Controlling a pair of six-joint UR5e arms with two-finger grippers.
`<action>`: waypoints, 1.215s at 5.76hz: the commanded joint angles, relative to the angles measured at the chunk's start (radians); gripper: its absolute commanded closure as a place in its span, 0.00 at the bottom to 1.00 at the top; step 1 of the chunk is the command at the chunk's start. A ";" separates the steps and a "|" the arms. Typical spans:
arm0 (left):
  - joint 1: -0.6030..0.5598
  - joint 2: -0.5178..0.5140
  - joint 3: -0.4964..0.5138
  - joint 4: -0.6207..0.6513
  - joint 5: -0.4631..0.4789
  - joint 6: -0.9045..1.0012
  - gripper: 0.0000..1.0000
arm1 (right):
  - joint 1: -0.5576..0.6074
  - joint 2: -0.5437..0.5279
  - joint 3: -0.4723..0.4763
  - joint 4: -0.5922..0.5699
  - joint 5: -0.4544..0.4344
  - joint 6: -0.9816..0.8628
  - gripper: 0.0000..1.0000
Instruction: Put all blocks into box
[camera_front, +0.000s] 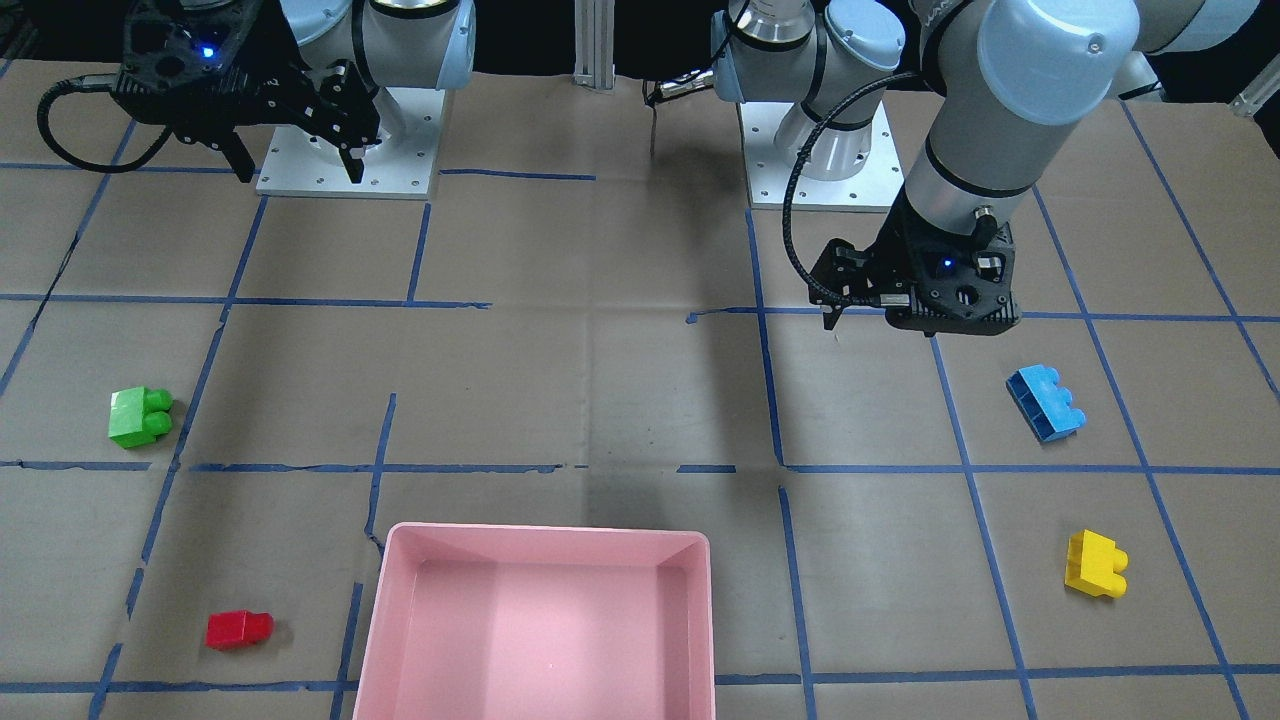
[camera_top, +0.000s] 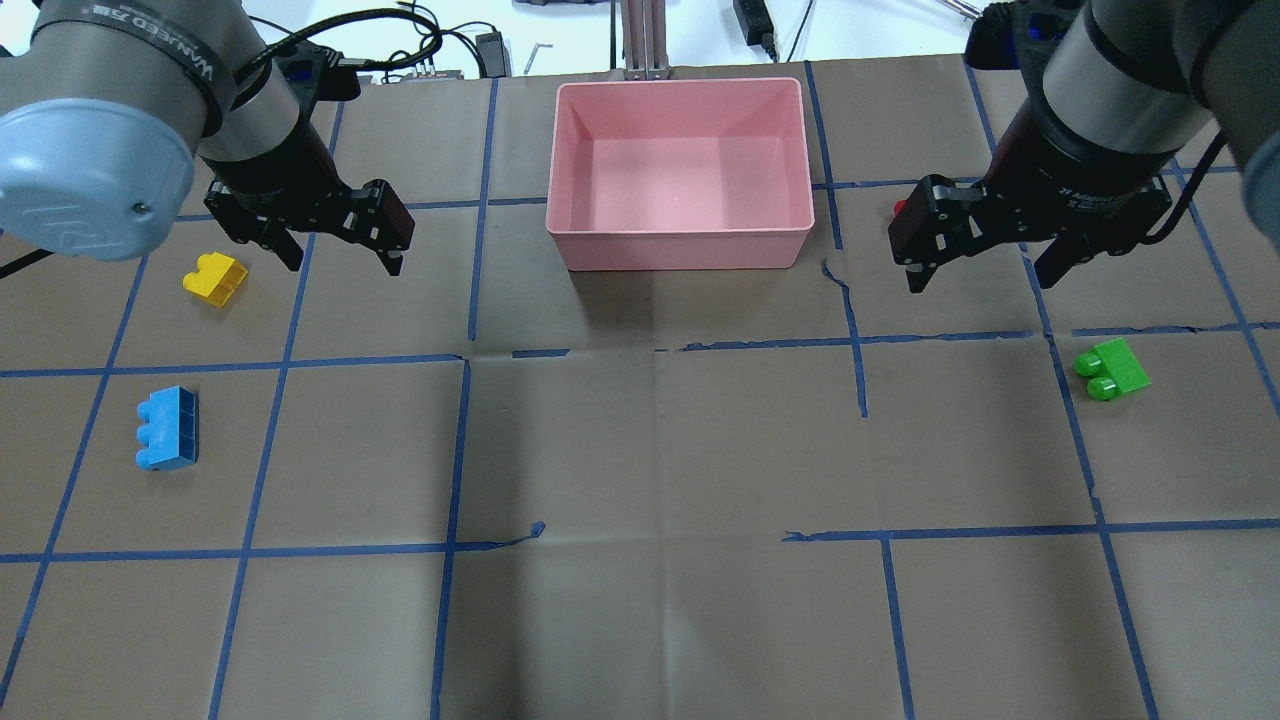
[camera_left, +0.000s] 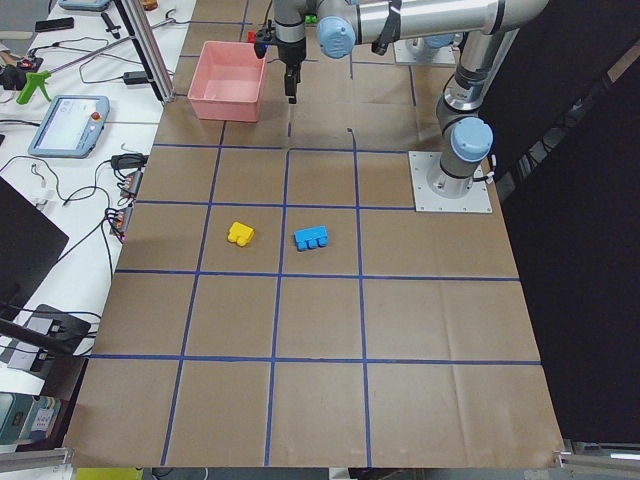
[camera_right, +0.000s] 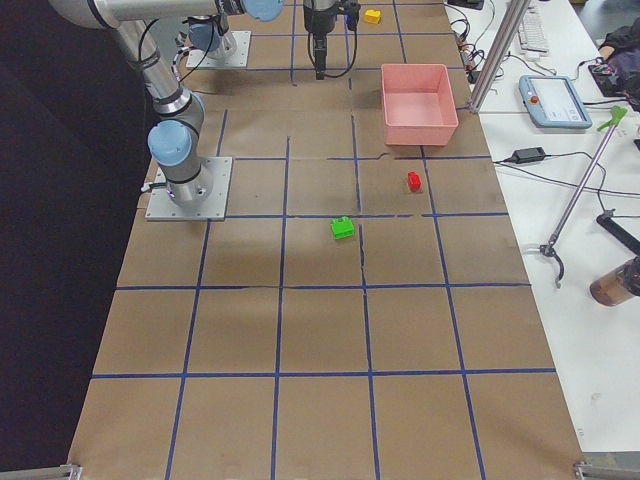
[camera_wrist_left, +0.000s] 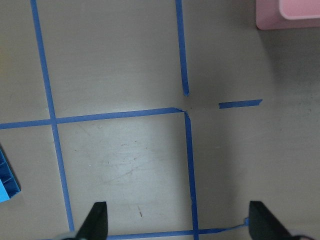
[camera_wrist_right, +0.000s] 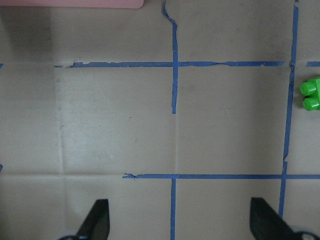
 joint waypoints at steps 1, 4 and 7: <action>0.000 -0.003 -0.003 0.000 0.000 0.002 0.00 | 0.000 0.123 -0.121 0.006 -0.005 0.000 0.00; -0.005 0.001 0.001 0.000 -0.008 0.000 0.00 | -0.017 0.157 -0.145 0.026 -0.010 -0.015 0.00; 0.004 0.017 -0.017 0.040 0.001 -0.035 0.00 | -0.217 0.159 -0.133 0.024 -0.079 -0.172 0.00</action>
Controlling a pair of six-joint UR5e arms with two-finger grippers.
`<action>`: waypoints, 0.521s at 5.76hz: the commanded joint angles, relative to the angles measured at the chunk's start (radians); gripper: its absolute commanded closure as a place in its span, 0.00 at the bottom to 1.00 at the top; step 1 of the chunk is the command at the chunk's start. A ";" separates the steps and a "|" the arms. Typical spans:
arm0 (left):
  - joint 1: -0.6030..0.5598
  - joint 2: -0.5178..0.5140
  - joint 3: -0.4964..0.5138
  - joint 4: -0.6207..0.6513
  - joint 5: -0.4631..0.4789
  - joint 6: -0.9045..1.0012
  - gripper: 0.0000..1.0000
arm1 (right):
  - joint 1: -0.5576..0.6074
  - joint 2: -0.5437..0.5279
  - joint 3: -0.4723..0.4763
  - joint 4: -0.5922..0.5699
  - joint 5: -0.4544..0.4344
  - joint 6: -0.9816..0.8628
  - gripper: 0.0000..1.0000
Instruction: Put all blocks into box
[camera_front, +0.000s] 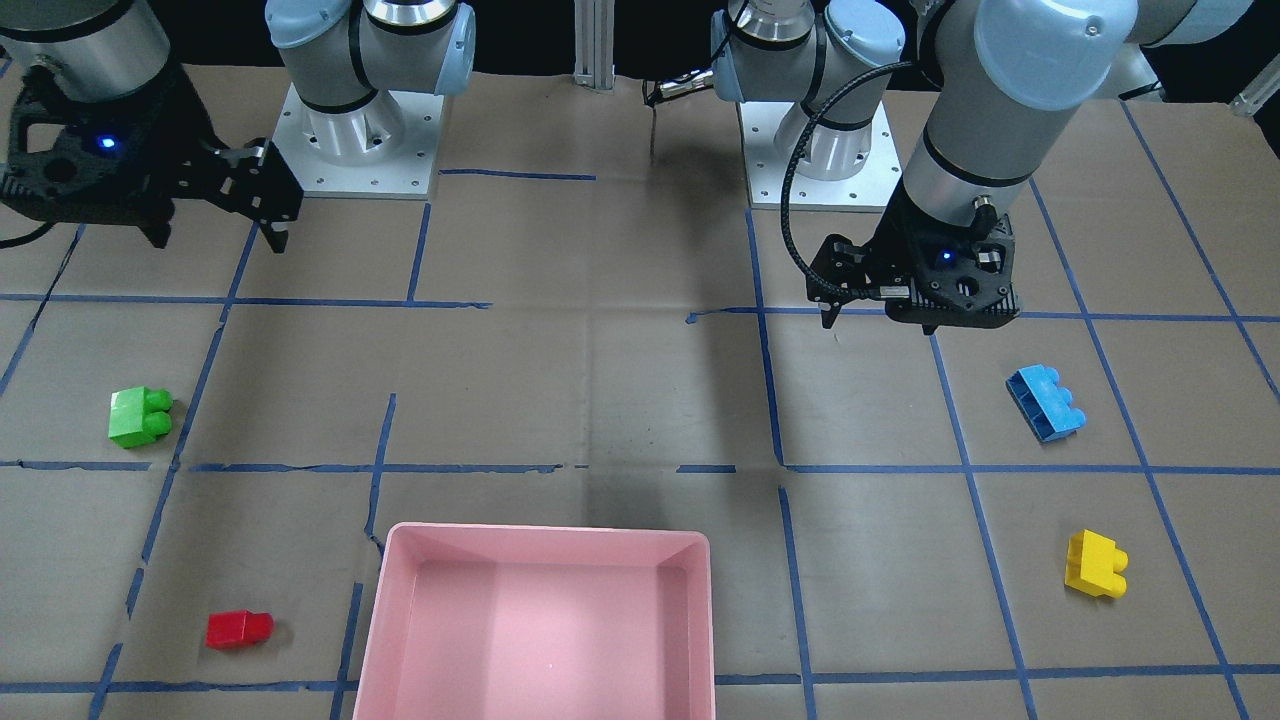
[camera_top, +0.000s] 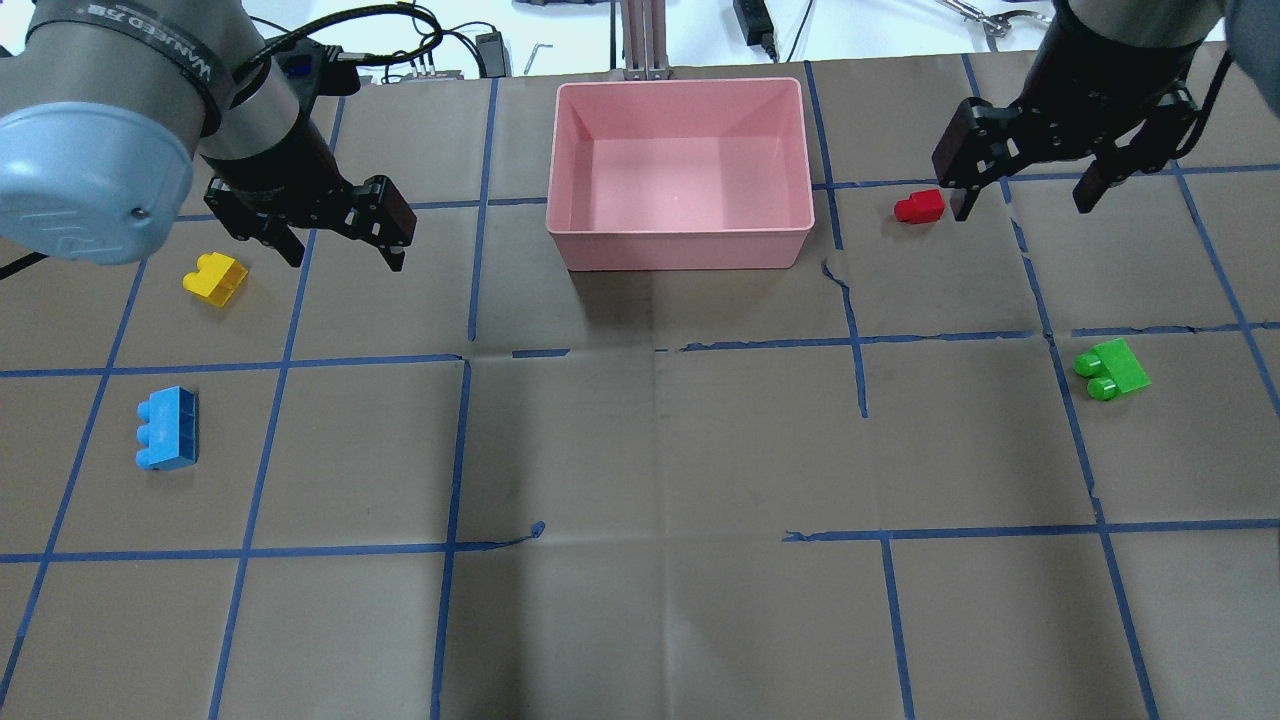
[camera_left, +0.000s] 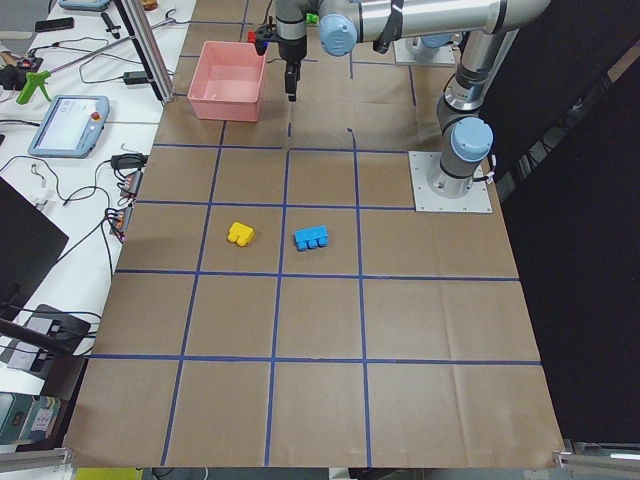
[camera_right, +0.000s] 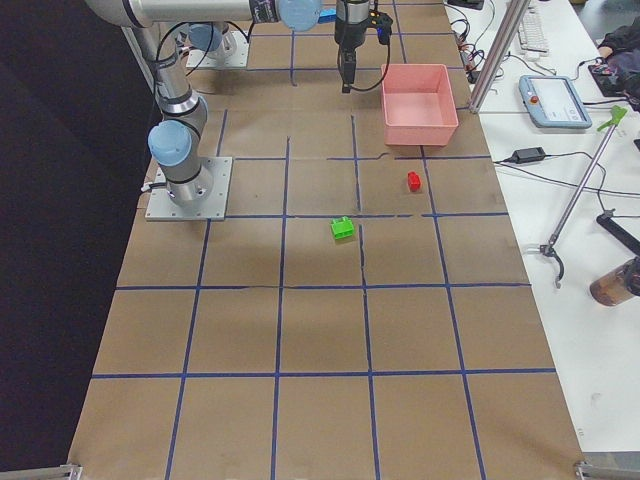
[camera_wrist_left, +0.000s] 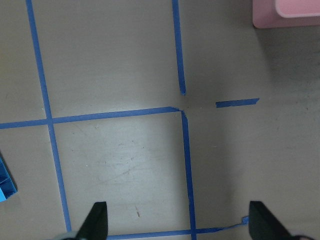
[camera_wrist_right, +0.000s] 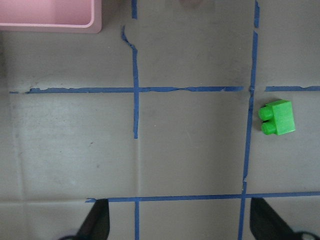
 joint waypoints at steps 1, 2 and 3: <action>0.030 0.005 -0.020 0.016 0.003 -0.018 0.00 | -0.190 0.009 0.008 0.007 -0.003 -0.182 0.00; 0.103 0.003 -0.023 0.014 0.005 -0.119 0.00 | -0.274 0.009 0.066 -0.016 -0.010 -0.408 0.00; 0.219 -0.020 -0.027 0.007 0.008 -0.154 0.00 | -0.363 0.009 0.121 -0.077 -0.006 -0.557 0.00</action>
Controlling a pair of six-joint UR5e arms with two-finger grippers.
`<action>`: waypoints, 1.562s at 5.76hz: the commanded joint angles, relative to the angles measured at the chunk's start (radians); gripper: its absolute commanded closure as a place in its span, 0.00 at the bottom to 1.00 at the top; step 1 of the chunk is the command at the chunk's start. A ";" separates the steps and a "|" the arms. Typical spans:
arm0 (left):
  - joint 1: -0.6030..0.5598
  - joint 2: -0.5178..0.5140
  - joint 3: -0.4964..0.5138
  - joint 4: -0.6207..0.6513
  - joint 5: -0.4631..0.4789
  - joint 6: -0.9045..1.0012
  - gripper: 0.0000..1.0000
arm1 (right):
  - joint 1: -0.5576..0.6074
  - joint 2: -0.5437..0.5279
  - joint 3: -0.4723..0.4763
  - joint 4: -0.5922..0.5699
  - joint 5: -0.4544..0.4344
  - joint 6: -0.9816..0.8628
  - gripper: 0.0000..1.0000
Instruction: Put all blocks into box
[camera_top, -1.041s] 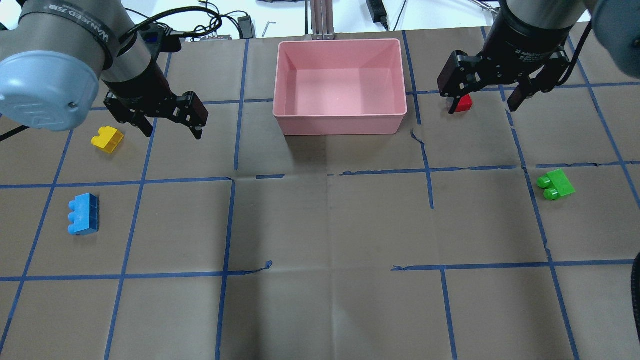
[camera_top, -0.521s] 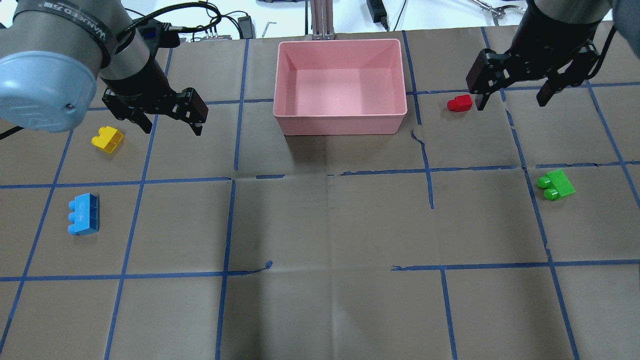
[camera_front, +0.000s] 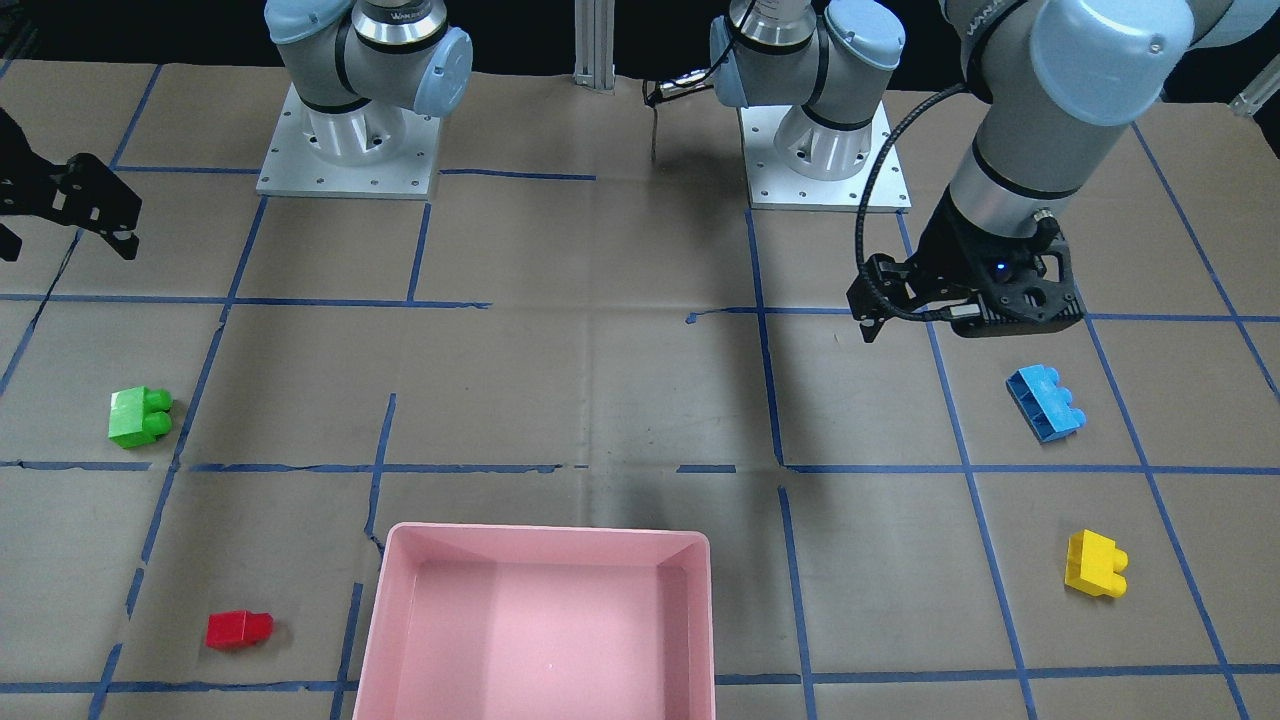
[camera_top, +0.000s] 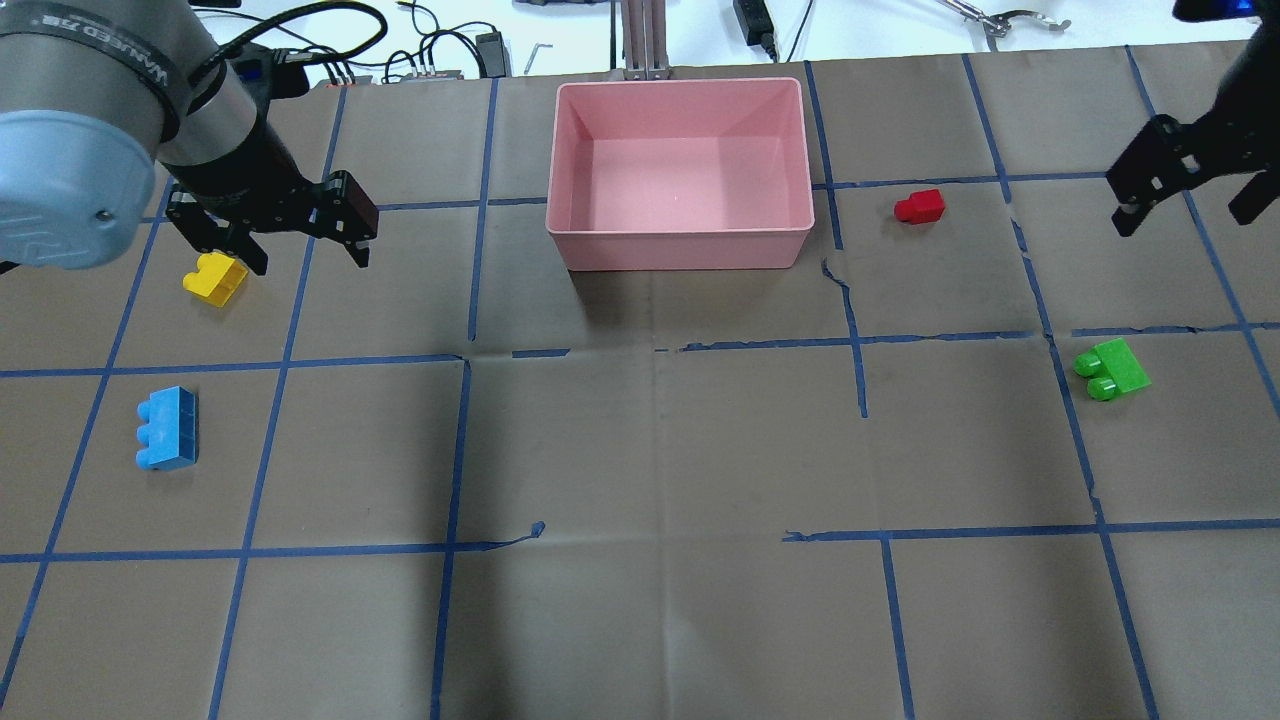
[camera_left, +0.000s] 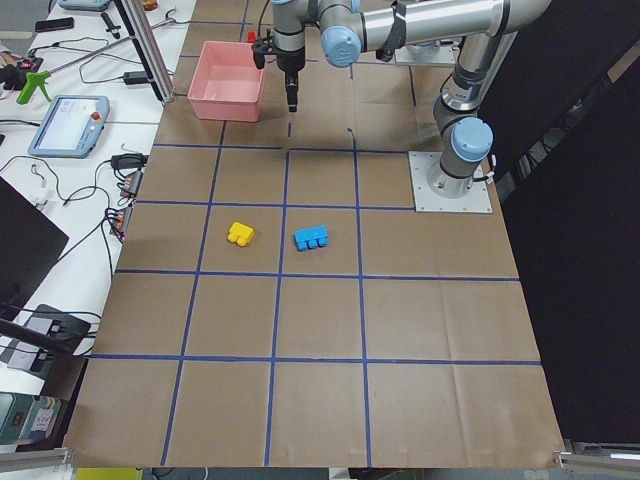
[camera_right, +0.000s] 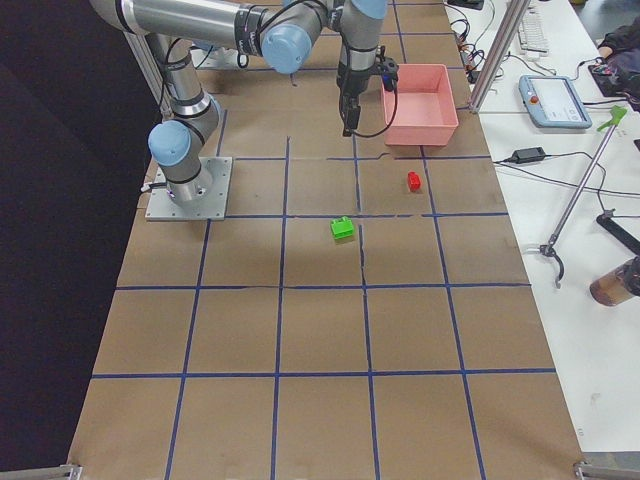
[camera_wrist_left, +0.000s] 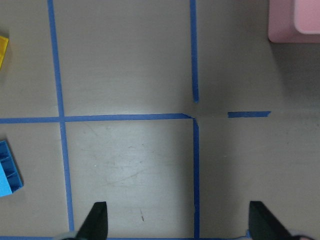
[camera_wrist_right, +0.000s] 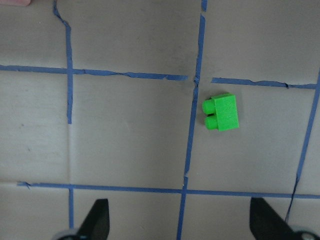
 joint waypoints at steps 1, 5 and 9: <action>0.237 -0.024 -0.055 0.008 -0.002 -0.036 0.01 | -0.116 0.037 0.094 -0.169 -0.001 -0.310 0.00; 0.524 -0.127 -0.226 0.395 -0.007 0.345 0.01 | -0.163 0.267 0.299 -0.635 0.014 -0.422 0.00; 0.537 -0.307 -0.253 0.609 -0.057 0.401 0.01 | -0.164 0.356 0.359 -0.725 0.066 -0.357 0.00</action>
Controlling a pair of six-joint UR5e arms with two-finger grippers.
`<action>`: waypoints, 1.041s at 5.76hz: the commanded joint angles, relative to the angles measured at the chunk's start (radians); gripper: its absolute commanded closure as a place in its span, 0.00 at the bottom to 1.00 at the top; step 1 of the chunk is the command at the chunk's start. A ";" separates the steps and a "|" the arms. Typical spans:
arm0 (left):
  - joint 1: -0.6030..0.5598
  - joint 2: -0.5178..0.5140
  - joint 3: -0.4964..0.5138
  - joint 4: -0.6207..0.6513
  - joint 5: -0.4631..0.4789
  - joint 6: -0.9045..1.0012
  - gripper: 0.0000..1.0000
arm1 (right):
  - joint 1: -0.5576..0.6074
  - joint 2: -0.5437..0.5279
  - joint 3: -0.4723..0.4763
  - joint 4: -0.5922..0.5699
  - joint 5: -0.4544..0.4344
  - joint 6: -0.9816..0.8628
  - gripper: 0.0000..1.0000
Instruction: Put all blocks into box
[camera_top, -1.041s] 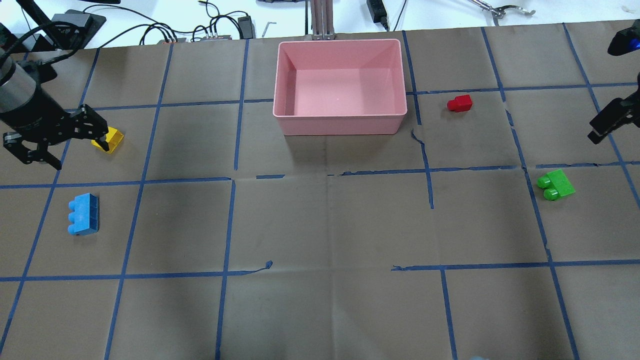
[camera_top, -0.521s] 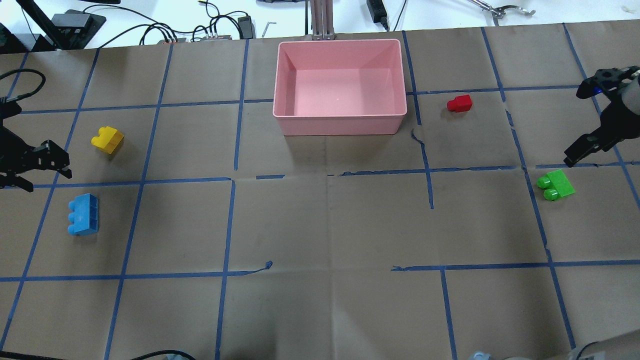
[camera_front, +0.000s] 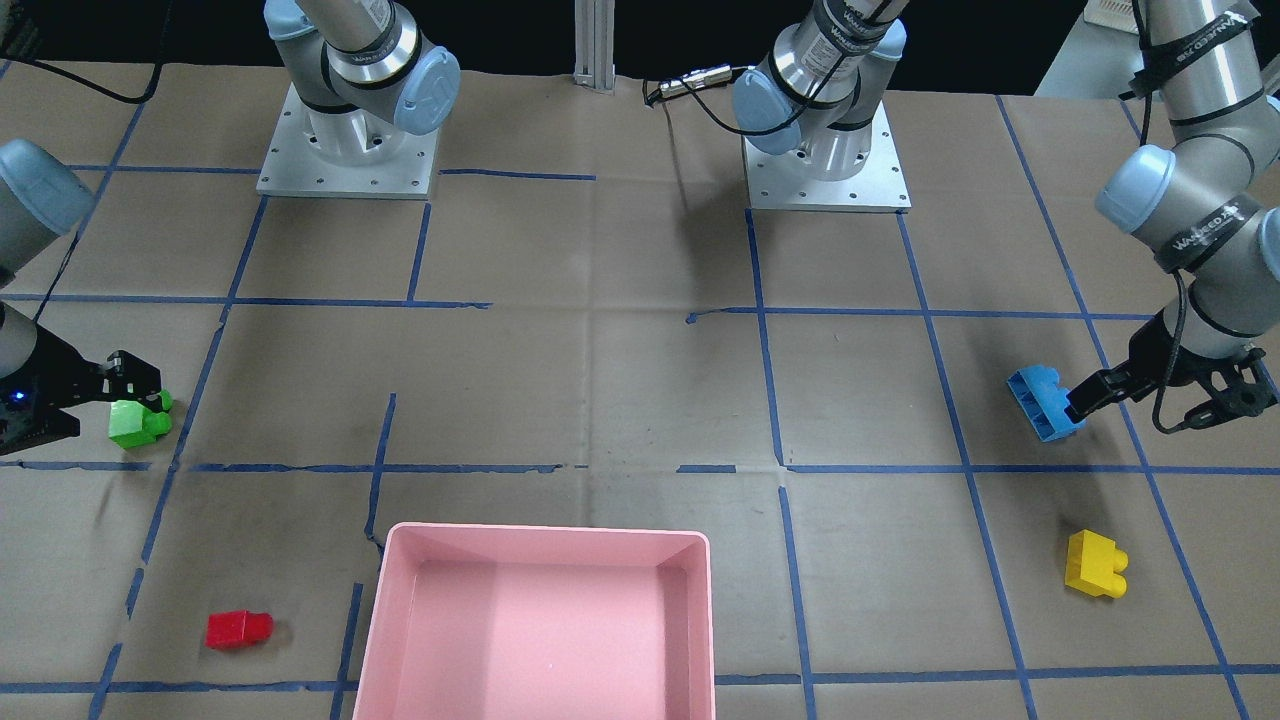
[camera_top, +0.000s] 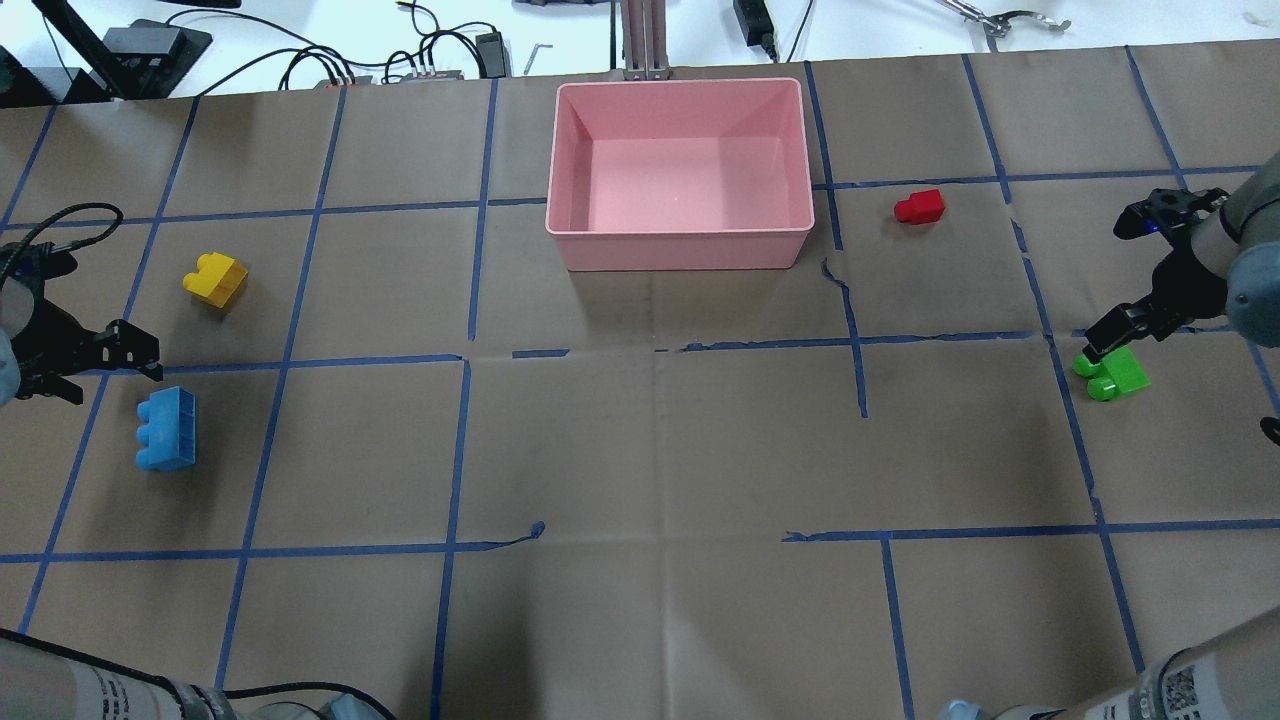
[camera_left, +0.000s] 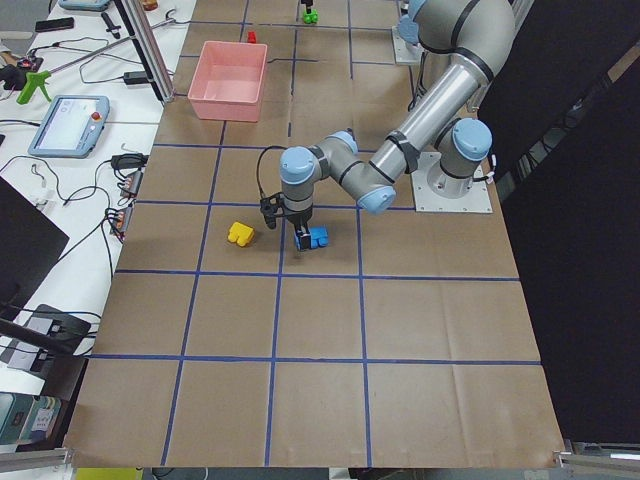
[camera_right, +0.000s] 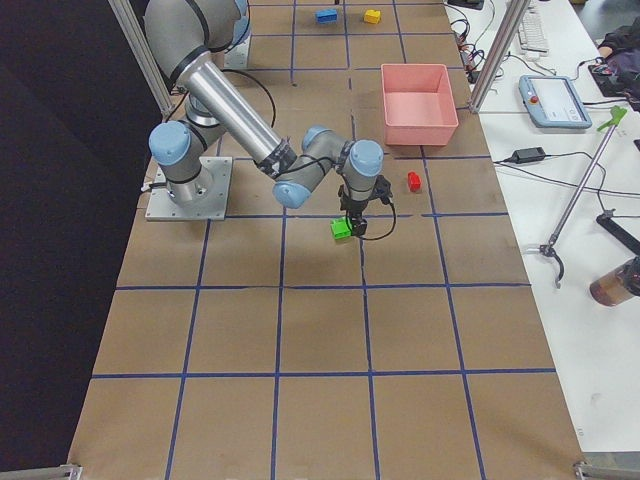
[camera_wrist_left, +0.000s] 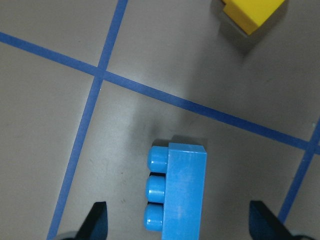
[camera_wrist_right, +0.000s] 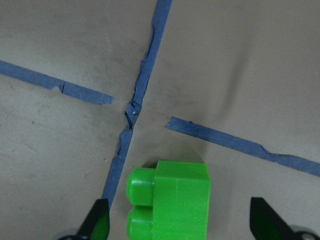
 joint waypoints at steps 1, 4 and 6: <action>-0.003 -0.046 -0.003 0.037 -0.047 -0.013 0.01 | 0.000 0.018 0.026 -0.041 -0.003 0.004 0.00; -0.003 -0.038 -0.065 0.028 -0.032 -0.032 0.01 | 0.000 0.018 0.064 -0.042 -0.015 0.003 0.00; -0.001 -0.031 -0.091 0.032 0.012 -0.032 0.01 | 0.000 0.020 0.060 -0.045 -0.014 0.003 0.14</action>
